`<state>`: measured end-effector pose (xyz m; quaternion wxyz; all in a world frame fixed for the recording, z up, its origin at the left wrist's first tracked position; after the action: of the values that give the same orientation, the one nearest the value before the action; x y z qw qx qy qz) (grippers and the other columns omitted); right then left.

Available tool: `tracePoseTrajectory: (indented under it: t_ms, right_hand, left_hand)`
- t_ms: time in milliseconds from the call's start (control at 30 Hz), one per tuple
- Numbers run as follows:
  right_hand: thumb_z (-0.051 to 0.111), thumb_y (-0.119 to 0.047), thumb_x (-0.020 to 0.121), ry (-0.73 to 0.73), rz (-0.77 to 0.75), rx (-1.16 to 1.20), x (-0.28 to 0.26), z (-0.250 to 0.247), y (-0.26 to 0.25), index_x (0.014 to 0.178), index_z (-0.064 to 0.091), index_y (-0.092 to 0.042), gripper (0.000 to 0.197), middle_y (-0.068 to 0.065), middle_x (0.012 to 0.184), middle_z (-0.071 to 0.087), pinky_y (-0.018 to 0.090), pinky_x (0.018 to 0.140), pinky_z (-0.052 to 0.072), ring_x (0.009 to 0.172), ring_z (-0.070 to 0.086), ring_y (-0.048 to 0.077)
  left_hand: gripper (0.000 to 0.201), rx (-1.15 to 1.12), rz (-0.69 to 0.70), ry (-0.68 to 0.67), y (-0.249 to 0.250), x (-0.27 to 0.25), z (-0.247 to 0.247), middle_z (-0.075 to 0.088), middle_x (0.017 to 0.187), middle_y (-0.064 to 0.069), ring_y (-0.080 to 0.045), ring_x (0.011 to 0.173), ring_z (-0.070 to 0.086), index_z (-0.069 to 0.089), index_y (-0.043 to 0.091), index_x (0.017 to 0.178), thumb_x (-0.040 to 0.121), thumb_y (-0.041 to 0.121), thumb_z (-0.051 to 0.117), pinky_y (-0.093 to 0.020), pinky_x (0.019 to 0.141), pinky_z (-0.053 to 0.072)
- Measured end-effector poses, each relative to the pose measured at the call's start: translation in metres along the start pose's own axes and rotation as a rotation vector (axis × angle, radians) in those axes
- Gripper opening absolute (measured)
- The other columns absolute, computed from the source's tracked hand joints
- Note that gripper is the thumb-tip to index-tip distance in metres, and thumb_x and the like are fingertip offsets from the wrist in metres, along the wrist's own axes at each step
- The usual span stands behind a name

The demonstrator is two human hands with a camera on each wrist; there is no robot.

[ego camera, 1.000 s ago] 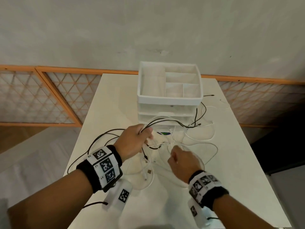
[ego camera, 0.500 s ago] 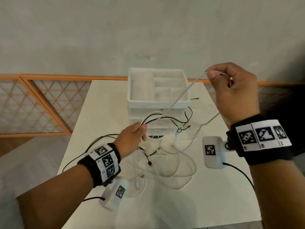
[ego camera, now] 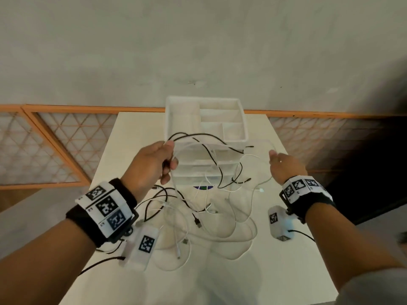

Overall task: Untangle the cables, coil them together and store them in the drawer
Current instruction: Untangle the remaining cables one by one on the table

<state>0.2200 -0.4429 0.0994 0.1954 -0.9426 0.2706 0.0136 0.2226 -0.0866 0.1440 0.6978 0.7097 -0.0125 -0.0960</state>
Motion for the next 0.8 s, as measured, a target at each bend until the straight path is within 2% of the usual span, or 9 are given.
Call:
tracePoseTrajectory:
  t_ms: [67, 133, 233, 367, 467, 533, 633, 733, 800]
  right_hand:
    - [0.021, -0.056, 0.101, 0.107, -0.08, 0.215, 0.011, -0.028, -0.021, 0.103, 0.066, -0.019, 0.058, 0.013, 0.105, 0.069, 0.041, 0.087, 0.048, 0.1, 0.065, 0.035]
    - [0.026, -0.056, 0.1, 0.199, -0.141, 0.472, 0.018, -0.063, -0.04, 0.093, 0.062, -0.021, 0.05, 0.003, 0.085, 0.069, 0.046, 0.081, 0.054, 0.08, 0.071, 0.027]
    - [0.037, -0.052, 0.096, 0.302, -0.218, 0.687, 0.024, -0.114, -0.067, 0.106, 0.06, -0.021, 0.04, -0.004, 0.084, 0.068, 0.052, 0.082, 0.057, 0.064, 0.072, 0.023]
    - [0.044, -0.051, 0.097, 0.32, -0.343, 0.692, 0.027, -0.141, -0.091, 0.113, 0.062, -0.027, 0.035, -0.015, 0.087, 0.064, 0.042, 0.079, 0.057, 0.067, 0.073, 0.018]
    - [0.043, -0.047, 0.097, 0.272, -0.36, 0.639, 0.032, -0.122, -0.086, 0.117, 0.061, -0.023, 0.036, -0.012, 0.094, 0.066, 0.042, 0.082, 0.054, 0.074, 0.073, 0.018]
    - [0.042, -0.042, 0.099, 0.198, -0.333, 0.602, 0.037, -0.092, -0.068, 0.121, 0.058, -0.022, 0.034, -0.003, 0.113, 0.066, 0.042, 0.083, 0.055, 0.08, 0.072, 0.017]
    - [0.048, -0.039, 0.097, 0.026, -0.272, 0.446, 0.044, -0.03, -0.025, 0.118, 0.059, -0.029, 0.026, -0.004, 0.132, 0.06, 0.048, 0.094, 0.052, 0.092, 0.069, 0.016]
    - [0.061, -0.04, 0.088, -0.206, -0.141, 0.25, 0.044, 0.035, 0.017, 0.091, 0.066, -0.038, 0.006, -0.003, 0.114, 0.072, 0.045, 0.095, 0.052, 0.097, 0.07, 0.022]
    - [0.064, -0.04, 0.09, -0.311, 0.01, 0.235, 0.035, 0.059, 0.042, 0.091, 0.067, -0.028, 0.013, -0.002, 0.095, 0.074, 0.033, 0.076, 0.055, 0.083, 0.072, 0.019]
  left_hand:
    - [0.034, 0.065, -0.049, -0.003, -0.021, 0.001, -0.002, 0.053, 0.063, -0.006, -0.016, 0.054, 0.037, 0.044, 0.013, 0.074, 0.104, 0.028, 0.045, -0.027, 0.045, 0.032]
    - [0.033, 0.119, -0.101, -0.017, -0.041, 0.002, -0.004, 0.055, 0.064, -0.007, -0.019, 0.059, 0.037, 0.044, 0.012, 0.077, 0.104, 0.031, 0.046, -0.029, 0.048, 0.031]
    - [0.035, 0.25, -0.147, -0.074, -0.062, 0.001, -0.002, 0.062, 0.065, -0.008, -0.019, 0.059, 0.041, 0.048, 0.008, 0.079, 0.104, 0.033, 0.045, -0.029, 0.048, 0.035]
    - [0.042, 0.382, -0.148, -0.111, -0.068, -0.002, 0.003, 0.066, 0.065, -0.009, -0.023, 0.051, 0.041, 0.047, 0.006, 0.074, 0.104, 0.036, 0.043, -0.029, 0.048, 0.037]
    - [0.04, 0.368, -0.15, -0.085, -0.064, 0.0, 0.002, 0.062, 0.066, -0.011, -0.021, 0.052, 0.043, 0.045, 0.007, 0.075, 0.104, 0.035, 0.043, -0.028, 0.044, 0.039]
    - [0.04, 0.372, -0.147, -0.069, -0.06, 0.003, 0.001, 0.06, 0.064, -0.009, -0.016, 0.048, 0.043, 0.044, 0.009, 0.073, 0.103, 0.036, 0.044, -0.027, 0.044, 0.04]
    - [0.042, 0.411, -0.147, -0.049, -0.06, 0.005, -0.004, 0.059, 0.058, -0.005, -0.017, 0.045, 0.043, 0.045, 0.009, 0.072, 0.103, 0.037, 0.045, -0.026, 0.044, 0.039]
    - [0.042, 0.366, -0.168, -0.046, -0.062, 0.003, -0.004, 0.057, 0.056, -0.007, -0.018, 0.045, 0.041, 0.046, 0.008, 0.072, 0.102, 0.037, 0.047, -0.026, 0.043, 0.038]
    - [0.041, 0.339, -0.178, -0.018, -0.061, 0.003, -0.003, 0.05, 0.053, -0.004, -0.015, 0.044, 0.038, 0.043, 0.009, 0.071, 0.102, 0.036, 0.049, -0.025, 0.042, 0.034]
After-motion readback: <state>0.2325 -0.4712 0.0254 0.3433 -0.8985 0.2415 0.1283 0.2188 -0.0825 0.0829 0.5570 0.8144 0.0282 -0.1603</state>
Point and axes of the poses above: each hand's wrist, its own x-axis towards the middle knuckle, its own z-axis out of the palm, y = z × x, the point moved 10 cm from there along x, towards the middle knuckle
